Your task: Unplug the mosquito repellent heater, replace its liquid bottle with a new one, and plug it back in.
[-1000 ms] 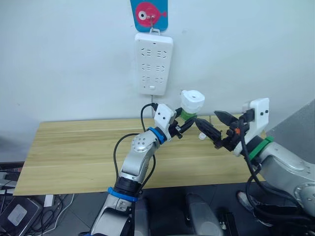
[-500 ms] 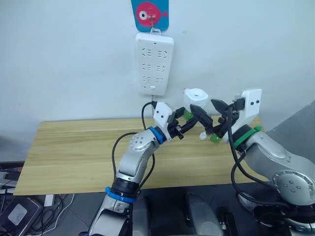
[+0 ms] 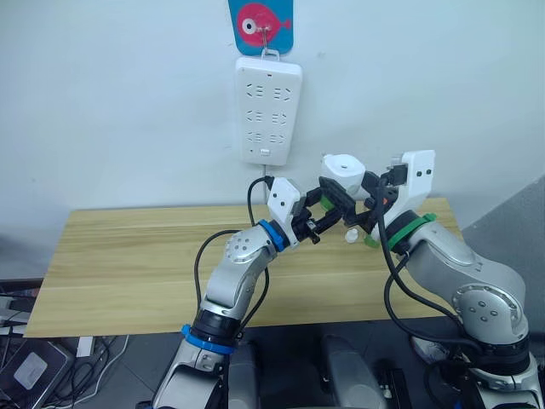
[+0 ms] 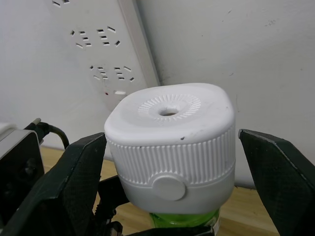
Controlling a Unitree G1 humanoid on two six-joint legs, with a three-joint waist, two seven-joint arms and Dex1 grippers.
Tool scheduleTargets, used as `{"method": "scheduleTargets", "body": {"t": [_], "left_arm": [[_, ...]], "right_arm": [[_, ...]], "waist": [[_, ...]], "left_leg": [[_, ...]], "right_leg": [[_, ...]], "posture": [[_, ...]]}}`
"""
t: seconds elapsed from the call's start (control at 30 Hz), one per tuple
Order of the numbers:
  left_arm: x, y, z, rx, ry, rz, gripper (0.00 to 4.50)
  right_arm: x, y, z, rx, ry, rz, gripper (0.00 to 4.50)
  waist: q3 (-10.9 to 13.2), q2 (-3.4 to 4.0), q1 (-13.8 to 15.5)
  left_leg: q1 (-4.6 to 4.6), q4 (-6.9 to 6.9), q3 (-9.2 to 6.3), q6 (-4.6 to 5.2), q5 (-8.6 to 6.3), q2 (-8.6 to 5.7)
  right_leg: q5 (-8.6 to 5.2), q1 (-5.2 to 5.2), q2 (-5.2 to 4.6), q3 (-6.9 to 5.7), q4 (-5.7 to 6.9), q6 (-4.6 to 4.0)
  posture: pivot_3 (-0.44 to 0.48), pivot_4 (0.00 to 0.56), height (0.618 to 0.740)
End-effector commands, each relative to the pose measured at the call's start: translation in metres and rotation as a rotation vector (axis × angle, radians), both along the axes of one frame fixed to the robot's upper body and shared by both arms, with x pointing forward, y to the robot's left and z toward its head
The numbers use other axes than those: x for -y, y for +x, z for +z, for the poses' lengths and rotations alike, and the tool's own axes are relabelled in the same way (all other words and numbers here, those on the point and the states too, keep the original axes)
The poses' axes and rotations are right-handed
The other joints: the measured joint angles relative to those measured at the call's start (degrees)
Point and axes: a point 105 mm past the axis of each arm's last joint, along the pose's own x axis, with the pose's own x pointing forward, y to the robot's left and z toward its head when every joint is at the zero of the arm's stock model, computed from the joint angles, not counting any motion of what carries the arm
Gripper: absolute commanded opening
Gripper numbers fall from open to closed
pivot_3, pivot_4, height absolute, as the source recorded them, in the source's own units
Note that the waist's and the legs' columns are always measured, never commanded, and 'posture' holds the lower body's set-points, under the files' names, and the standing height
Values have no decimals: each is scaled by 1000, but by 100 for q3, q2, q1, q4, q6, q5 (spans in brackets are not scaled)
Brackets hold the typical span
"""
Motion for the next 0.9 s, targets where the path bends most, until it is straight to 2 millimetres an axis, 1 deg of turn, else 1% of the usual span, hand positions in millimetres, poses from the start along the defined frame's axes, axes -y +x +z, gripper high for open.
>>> {"method": "scheduleTargets", "body": {"t": [0.03, 0.1, 0.13, 0.3, 0.37, 0.47, 0.5, 0.53, 0.6, 0.63, 0.7, 0.73, 0.77, 0.83, 0.9], "left_arm": [[6, -9, 14, 49, -36, -31, 2221], [6, -9, 14, 49, -37, -34, 2221], [6, -9, 14, 48, -36, -35, 2221], [8, -12, 13, 47, -27, -49, 2221], [7, -13, 12, 37, -27, -57, 2935], [3, -16, 13, 27, -25, -77, 3798], [-1, -17, 13, 24, -22, -79, 4217], [-9, -18, 14, 11, -21, -82, 4486], [-20, -21, 14, -7, -14, -88, 4500], [-31, -21, 14, -19, -9, -76, 4500], [-56, -22, 14, -32, 5, -30, 4500], [-64, -22, 15, -35, 12, -14, 4500], [-76, -20, 15, -36, 21, 15, 4500], [-106, -13, 17, -49, 42, 99, 4500], [-127, -6, 23, -53, 51, 159, 4500]], "right_arm": [[-2, -4, 12, 54, 12, 14, 3931], [-4, -4, 12, 55, 13, 19, 3259], [-4, -4, 12, 56, 15, 20, 2995], [-5, -5, 12, 61, 19, 18, 2968], [-5, -6, 12, 63, 16, 17, 2968], [-2, -6, 11, 74, -5, 7, 2968], [0, -6, 10, 80, -16, 0, 2968], [3, -5, 9, 80, -18, -16, 2968], [10, -1, 10, 76, 11, -48, 2968], [13, 0, 11, 85, 12, -59, 2968], [18, 2, 13, 100, 6, -73, 2968], [19, 3, 13, 103, 3, -75, 2968], [20, 2, 13, 108, -5, -72, 2968], [20, -1, 12, 122, -32, -52, 2968], [17, -5, 10, 132, -55, -22, 2968]], "waist": [[0, 0, 0], [0, 0, 0], [0, 0, 0], [-1, 1, 0], [-1, 1, 0], [-1, 1, 0], [-1, 1, 1], [-1, 1, 2], [-1, 2, 2], [-1, 2, -3], [-2, 3, -14], [-2, 4, -12], [-3, 4, -3], [-3, 4, 11], [-3, 4, 27]], "left_leg": [[0, 0, 0, 0, 0, 0], [0, 0, 0, 0, 0, 0], [0, 0, 0, 0, 0, 0], [0, -1, 0, 0, 0, 0], [0, 0, 0, 0, 0, 0], [0, -1, -1, 0, 0, 0], [0, -1, 0, 0, 0, 1], [0, -2, -1, 0, 0, 1], [1, -3, -3, 0, 0, 2], [2, -6, -5, -1, 0, 2], [6, -13, -8, -1, 1, 4], [9, -18, -9, -2, 1, 7], [9, -20, -12, -2, 1, 7], [10, -23, -15, -3, 2, 7], [9, -24, -15, -3, 2, 6]], "right_leg": [[0, 0, 0, 0, 0, 0], [0, 0, 0, 1, 0, 0], [0, 0, 0, 1, 0, 0], [0, 0, 0, 1, 0, 0], [0, 0, 0, 1, 0, 0], [0, -1, 0, 1, 0, 0], [0, -1, 0, 0, 0, 0], [0, -1, 0, 0, 0, 0], [0, -1, 0, 0, 0, 0], [0, -2, 0, 2, 0, 0], [0, -6, 0, 7, 3, 0], [0, -6, 1, 7, 3, 0], [0, -6, 1, 5, 3, 0], [0, -7, 1, 1, 2, -1], [0, -8, 0, 1, 0, -1]], "posture": [[-176, 264, 740], [-176, 264, 740], [-176, 264, 740], [-173, 258, 740], [-168, 252, 740], [-168, 252, 740], [-158, 247, 740], [-158, 247, 740], [-150, 247, 740], [-141, 245, 740], [-135, 242, 740], [-135, 242, 740], [-122, 241, 740], [-101, 243, 740], [-86, 245, 740]]}}
